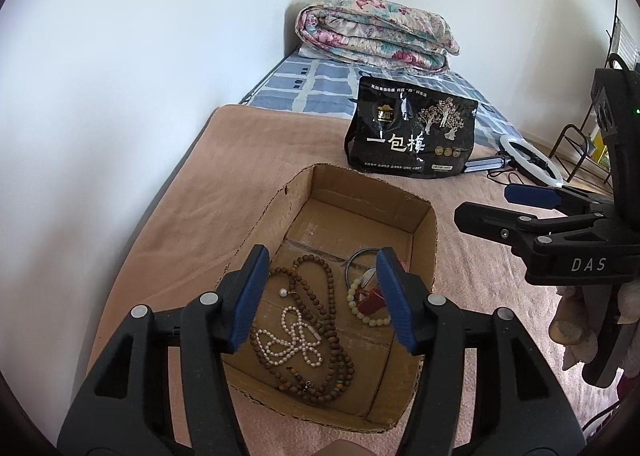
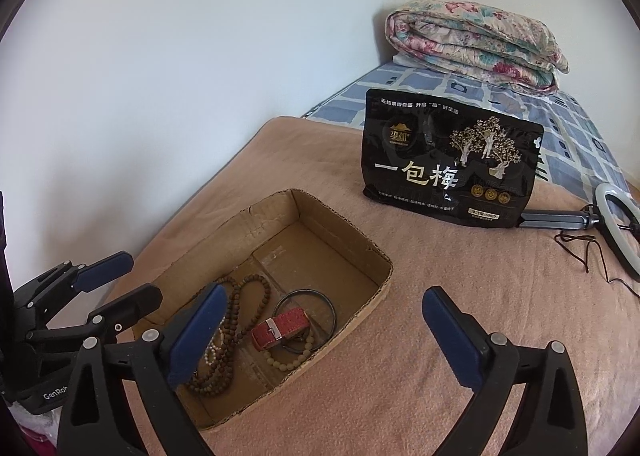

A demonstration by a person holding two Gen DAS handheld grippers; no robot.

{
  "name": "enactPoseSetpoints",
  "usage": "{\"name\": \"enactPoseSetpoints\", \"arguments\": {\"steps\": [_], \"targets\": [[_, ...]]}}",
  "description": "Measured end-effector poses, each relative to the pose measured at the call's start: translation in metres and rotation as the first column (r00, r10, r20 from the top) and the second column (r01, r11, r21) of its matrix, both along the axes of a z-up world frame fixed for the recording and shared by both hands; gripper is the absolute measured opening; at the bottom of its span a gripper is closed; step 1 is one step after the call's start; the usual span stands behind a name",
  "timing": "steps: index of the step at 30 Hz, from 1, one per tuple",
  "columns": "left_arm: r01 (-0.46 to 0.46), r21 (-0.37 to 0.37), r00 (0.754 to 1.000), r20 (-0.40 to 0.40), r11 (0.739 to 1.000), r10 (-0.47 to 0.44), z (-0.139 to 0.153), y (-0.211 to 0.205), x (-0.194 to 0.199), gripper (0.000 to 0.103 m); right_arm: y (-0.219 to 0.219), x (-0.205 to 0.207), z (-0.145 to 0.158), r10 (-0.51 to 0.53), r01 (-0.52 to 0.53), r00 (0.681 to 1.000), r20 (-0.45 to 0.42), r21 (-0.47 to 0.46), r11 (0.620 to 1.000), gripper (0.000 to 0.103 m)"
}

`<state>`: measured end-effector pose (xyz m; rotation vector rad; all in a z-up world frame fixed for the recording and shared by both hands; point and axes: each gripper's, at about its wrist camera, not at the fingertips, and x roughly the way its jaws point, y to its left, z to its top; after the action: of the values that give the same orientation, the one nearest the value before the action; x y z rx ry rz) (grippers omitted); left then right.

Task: Organize jewelry
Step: 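Withdraw both tools from the box toward the red string pendant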

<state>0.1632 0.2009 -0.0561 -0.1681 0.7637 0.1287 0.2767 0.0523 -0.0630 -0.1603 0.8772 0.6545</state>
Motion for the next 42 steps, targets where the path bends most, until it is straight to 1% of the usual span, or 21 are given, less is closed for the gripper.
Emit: {"name": "enactPoseSetpoints", "arguments": {"steps": [8, 22, 33, 42], "targets": [[0.017, 0.016, 1.000, 0.012, 1.000, -0.017, 0.008, -0.011, -0.007, 0.057, -0.015, -0.007, 0.012, -0.014, 0.014, 1.000, 0.016, 0.009, 1.000, 0.100], [0.051, 0.032, 0.997, 0.052, 0.998, -0.052, 0.033, -0.041, -0.017, 0.057, -0.049, -0.024, 0.035, -0.052, 0.051, 0.997, 0.054, 0.013, 0.999, 0.103], [0.099, 0.026, 0.992, 0.076, 0.995, -0.101, 0.049, -0.076, -0.023, 0.057, -0.096, -0.038, 0.052, -0.110, 0.108, 0.991, 0.076, 0.026, 0.994, 0.103], [0.148, 0.035, 0.984, 0.094, 0.988, -0.150, 0.060, -0.109, -0.028, 0.057, -0.145, -0.047, 0.061, -0.172, 0.168, 0.982, 0.077, 0.047, 0.985, 0.103]]}}
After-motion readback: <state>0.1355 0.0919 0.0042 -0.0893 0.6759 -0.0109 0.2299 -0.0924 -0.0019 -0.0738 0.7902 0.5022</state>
